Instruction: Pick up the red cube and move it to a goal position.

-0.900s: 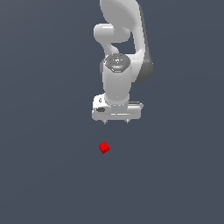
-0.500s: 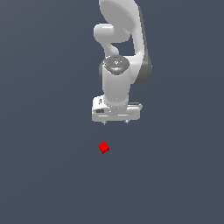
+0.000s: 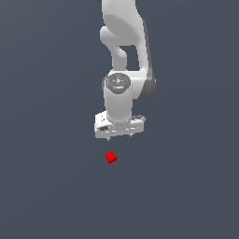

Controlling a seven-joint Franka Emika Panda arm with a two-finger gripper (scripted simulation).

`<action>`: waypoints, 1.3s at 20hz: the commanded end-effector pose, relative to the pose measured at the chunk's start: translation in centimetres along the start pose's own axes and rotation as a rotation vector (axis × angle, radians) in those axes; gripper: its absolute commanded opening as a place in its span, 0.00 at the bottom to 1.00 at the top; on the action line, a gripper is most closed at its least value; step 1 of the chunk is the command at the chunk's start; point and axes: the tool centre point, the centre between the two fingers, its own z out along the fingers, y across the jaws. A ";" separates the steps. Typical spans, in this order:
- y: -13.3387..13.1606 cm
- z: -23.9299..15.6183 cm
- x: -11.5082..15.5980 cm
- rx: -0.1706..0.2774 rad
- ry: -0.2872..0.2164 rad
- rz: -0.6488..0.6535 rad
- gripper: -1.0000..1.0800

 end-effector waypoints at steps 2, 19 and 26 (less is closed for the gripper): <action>1.1 2.0 0.5 -0.002 -0.001 -0.071 0.96; 5.0 10.4 4.0 -0.011 -0.005 -0.381 0.96; 5.2 11.0 4.4 -0.013 -0.005 -0.405 0.96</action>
